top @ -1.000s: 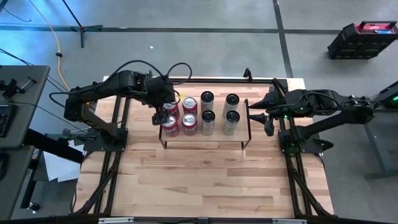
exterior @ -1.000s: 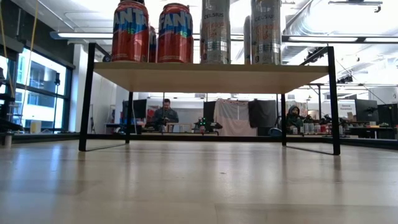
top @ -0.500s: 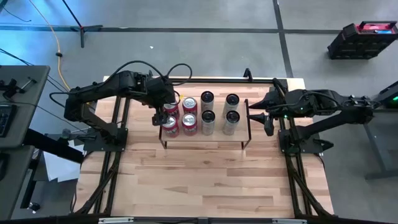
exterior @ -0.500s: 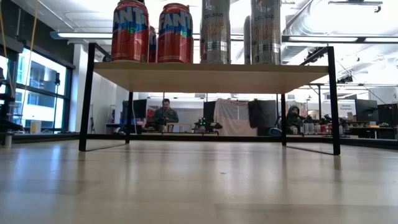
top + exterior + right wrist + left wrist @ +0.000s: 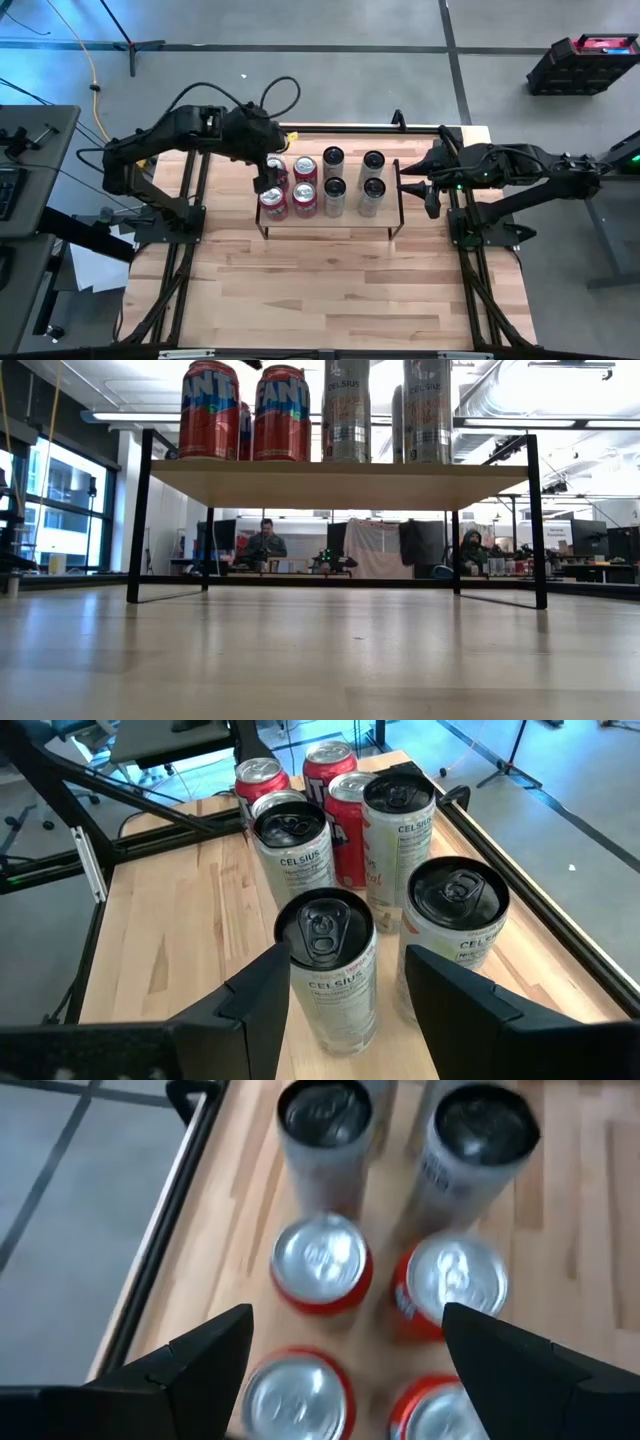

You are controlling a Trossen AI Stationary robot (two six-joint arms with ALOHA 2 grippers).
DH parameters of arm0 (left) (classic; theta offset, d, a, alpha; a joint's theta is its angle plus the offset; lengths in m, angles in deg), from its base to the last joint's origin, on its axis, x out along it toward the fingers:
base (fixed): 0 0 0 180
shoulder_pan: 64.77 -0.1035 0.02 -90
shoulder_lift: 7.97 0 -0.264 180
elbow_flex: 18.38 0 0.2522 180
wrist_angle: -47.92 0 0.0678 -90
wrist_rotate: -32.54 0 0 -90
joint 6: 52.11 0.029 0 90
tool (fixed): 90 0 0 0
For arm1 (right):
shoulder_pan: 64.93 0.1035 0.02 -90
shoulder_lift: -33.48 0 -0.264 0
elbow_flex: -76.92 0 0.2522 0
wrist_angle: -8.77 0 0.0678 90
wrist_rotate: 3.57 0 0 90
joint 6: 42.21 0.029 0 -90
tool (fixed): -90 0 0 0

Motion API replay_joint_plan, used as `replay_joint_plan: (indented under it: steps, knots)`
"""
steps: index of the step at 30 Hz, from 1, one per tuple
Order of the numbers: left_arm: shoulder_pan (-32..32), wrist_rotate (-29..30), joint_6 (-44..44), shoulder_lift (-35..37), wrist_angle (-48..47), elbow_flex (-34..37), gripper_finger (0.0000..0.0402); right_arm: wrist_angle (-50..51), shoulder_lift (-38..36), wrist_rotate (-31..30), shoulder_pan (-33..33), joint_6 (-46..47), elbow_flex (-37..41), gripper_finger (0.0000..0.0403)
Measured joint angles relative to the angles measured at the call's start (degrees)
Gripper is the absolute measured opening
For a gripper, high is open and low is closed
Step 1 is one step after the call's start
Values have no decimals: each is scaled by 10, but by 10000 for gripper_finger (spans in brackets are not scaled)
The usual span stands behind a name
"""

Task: Place canned beverage on shelf
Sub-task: Adjust the soda cans on the shelf

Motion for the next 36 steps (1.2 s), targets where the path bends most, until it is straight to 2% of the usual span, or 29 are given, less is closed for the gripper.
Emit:
replay_joint_plan:
  steps: [5, 10, 13, 18, 27, 36]
  knots:
    - [5, 2, -6, -37, 51, 17, 315, -4, 0, 0, 0, -15, 0, 184]
    - [16, 37, 9, -70, 90, 17, 314, -4, 0, 0, 0, -19, 0, 184]
    - [16, 42, 15, -87, 93, 17, 314, -4, 0, 0, 0, -19, 0, 184]
    - [14, 87, 39, -96, 91, 17, 314, -4, 0, 0, 0, -19, 0, 184]
    - [1, 70, 50, -96, 42, 20, 314, -4, 0, 0, 0, -20, 0, 184]
    - [3, 54, 50, -93, 54, 26, 314, -4, 0, 0, 0, -20, 0, 184]
